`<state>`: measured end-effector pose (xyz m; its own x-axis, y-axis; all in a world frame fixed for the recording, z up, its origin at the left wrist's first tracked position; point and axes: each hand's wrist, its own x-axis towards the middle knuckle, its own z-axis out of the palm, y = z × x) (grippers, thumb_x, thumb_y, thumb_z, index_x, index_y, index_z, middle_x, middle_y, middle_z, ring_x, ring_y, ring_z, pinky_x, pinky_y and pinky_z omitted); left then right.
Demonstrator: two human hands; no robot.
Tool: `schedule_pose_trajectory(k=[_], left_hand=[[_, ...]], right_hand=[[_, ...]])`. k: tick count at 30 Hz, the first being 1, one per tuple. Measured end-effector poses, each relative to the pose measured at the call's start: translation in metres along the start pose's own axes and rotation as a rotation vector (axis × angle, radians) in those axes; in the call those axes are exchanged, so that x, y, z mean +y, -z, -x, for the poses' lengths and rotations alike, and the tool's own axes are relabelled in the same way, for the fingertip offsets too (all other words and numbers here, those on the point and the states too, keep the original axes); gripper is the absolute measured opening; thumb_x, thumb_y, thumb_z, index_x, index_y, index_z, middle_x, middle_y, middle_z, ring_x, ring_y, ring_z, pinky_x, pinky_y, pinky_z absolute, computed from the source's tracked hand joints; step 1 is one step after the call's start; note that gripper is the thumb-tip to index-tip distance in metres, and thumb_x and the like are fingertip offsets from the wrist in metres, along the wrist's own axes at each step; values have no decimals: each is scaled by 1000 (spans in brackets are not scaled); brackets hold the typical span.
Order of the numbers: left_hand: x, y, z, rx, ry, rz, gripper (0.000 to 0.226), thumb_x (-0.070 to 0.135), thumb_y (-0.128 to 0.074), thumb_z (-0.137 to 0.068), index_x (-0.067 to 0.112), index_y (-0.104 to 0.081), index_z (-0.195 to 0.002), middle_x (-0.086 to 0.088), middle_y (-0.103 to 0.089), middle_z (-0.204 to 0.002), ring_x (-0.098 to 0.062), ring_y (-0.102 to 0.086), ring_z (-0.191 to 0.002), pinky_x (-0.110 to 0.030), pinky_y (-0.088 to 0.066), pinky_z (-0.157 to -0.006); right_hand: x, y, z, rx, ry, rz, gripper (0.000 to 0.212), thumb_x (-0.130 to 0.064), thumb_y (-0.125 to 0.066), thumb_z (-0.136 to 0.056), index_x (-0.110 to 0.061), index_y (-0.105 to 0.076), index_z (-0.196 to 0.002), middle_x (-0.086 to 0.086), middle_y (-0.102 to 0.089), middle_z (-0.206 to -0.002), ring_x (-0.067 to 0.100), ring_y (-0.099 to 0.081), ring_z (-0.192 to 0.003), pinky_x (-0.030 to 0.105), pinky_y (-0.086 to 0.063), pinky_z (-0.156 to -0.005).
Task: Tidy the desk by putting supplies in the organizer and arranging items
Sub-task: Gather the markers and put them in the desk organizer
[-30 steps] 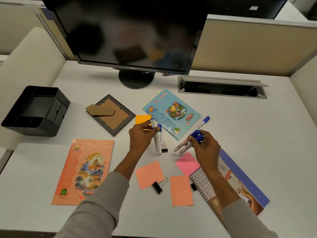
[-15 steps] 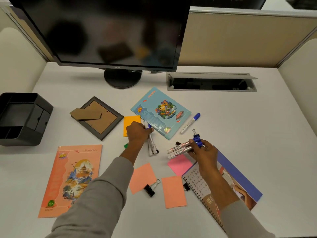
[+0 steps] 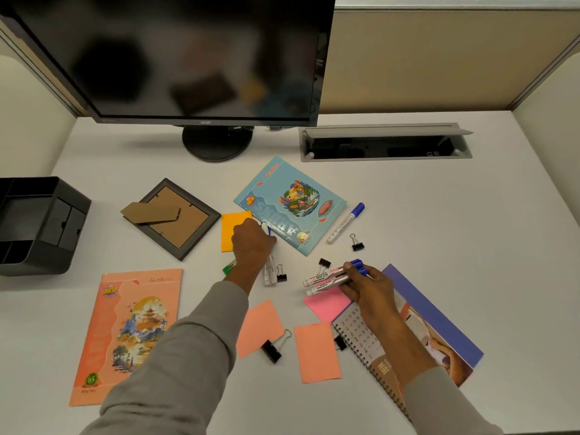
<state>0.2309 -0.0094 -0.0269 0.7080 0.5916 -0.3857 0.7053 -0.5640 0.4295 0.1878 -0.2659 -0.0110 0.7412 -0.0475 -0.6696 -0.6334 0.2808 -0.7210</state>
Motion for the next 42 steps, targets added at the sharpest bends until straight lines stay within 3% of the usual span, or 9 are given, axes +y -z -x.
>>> schedule_pose_trajectory(k=[6, 10, 15, 23, 28, 33, 36, 40, 42], left_hand=[[0, 0, -3, -13, 24, 10, 50, 36, -85, -72, 7, -67, -109, -10, -69, -108, -26, -65, -101, -29, -43, -67], [-4, 8, -4, -50, -5, 54, 40, 34, -83, -73, 6, -72, -100, -10, -72, -96, -26, -68, -92, -29, -46, -64], [-17, 26, 3, -88, -53, 301, 25, 29, -86, -68, 9, -78, -81, -11, -74, -74, -27, -73, -68, -44, -62, -70], [-35, 82, 40, -87, -153, 619, 15, 23, -85, -75, 23, -79, -89, 0, -76, -78, -24, -74, -73, -43, -63, -72], [-56, 121, 56, -22, -235, 729, 23, 22, -80, -82, 14, -79, -103, -2, -77, -86, -24, -74, -83, -44, -62, -78], [-87, 159, 60, 168, -346, 678, 26, 27, -76, -86, 16, -76, -110, 10, -75, -86, -3, -70, -82, -31, -58, -83], [-108, 179, 63, 298, -361, 763, 42, 21, -77, -86, 20, -67, -126, 2, -76, -96, -10, -73, -90, -30, -57, -89], [-137, 203, 64, 440, -400, 755, 60, 19, -75, -87, 25, -53, -142, 12, -67, -69, -10, -64, -70, -26, -56, -88], [-151, 214, 64, 466, -404, 808, 55, 18, -75, -87, 24, -57, -138, 9, -70, -76, -9, -67, -74, -34, -58, -89]], right_hand=[[0, -4, -1, -6, -8, -17, 29, -8, -77, -84, 1, -67, -110, 18, -75, -102, 29, -74, -94, 36, -62, -80], [-2, -7, -3, -28, -2, 2, 32, -10, -77, -84, 1, -66, -112, 19, -75, -103, 31, -74, -94, 40, -61, -84], [-7, -17, -4, -56, -6, 19, 34, -9, -77, -84, 0, -65, -114, 19, -75, -102, 32, -74, -95, 41, -61, -84], [-12, -54, -3, -105, 25, 69, 32, -7, -78, -82, 0, -67, -112, 21, -74, -103, 33, -74, -93, 33, -62, -70], [-15, -98, 5, -233, 86, 127, 35, -8, -77, -83, 3, -66, -114, 21, -74, -105, 32, -74, -94, 33, -62, -73], [-21, -158, 16, -338, 152, 187, 38, -10, -78, -83, -4, -64, -118, 17, -74, -107, 30, -74, -94, 36, -62, -77], [-23, -199, 26, -410, 221, 237, 30, -10, -78, -84, -7, -67, -111, 17, -75, -103, 29, -75, -92, 34, -62, -74], [-19, -251, 38, -475, 354, 363, 38, -18, -78, -85, -9, -64, -119, 14, -75, -103, 24, -75, -91, 33, -62, -73], [-16, -276, 45, -503, 440, 427, 40, -21, -78, -85, -12, -63, -121, 12, -75, -103, 21, -76, -89, 34, -63, -73]])
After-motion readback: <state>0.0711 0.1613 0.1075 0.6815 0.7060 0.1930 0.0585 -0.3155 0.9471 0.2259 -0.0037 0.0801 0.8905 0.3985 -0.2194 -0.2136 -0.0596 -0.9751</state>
